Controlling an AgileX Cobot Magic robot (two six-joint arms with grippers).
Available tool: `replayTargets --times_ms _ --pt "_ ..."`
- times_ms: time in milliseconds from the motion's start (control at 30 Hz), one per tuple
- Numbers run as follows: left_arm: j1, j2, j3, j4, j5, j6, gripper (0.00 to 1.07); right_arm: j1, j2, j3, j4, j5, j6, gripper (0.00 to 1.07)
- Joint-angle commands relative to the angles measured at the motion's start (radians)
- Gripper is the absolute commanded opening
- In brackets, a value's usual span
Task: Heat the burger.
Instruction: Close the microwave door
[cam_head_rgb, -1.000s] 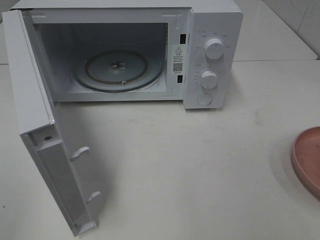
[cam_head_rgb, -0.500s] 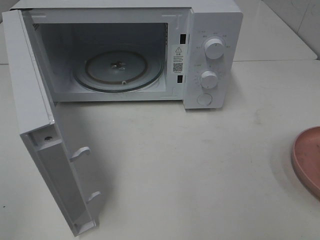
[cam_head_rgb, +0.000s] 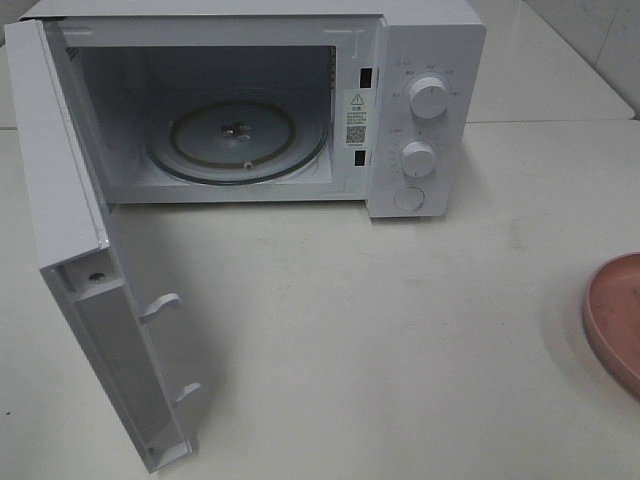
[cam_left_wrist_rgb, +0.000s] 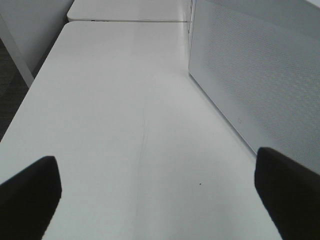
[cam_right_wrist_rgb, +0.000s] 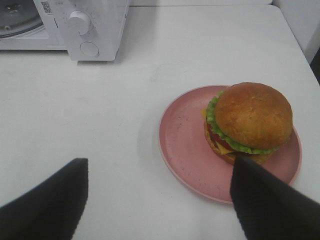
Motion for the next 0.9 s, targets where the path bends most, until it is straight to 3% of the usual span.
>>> replayTargets --times_ms 33,467,633,733,800,833,867,900 --pt "-0.006 -0.02 0.003 0.004 -0.008 0.0 1.0 -0.006 -0.026 -0.001 0.002 -0.009 -0.007 0.75" --pt "-0.006 -0.014 -0.008 -0.004 -0.023 0.0 1.0 -0.006 -0.026 -0.001 0.002 -0.009 -0.007 0.75" --pt "-0.006 0.047 -0.032 -0.006 -0.127 0.0 0.98 -0.006 -0.026 -0.001 0.002 -0.009 -0.007 0.75" --pt "-0.006 0.1 -0.032 -0.006 -0.19 0.0 0.91 -0.006 -0.026 -0.001 0.002 -0.009 -0.007 0.75" --pt "-0.006 0.158 -0.03 -0.006 -0.234 0.0 0.76 -0.006 -0.026 -0.001 0.002 -0.009 -0.007 0.75" --pt "-0.006 0.158 -0.03 -0.006 -0.234 0.0 0.76 -0.006 -0.026 -0.001 0.002 -0.009 -0.007 0.75" --pt "-0.006 0.197 -0.03 -0.005 -0.261 0.0 0.61 -0.006 -0.026 -0.001 0.002 -0.009 -0.007 0.75" --pt "-0.006 0.197 -0.03 -0.005 -0.261 0.0 0.61 -0.006 -0.026 -0.001 0.002 -0.009 -0.007 0.75"
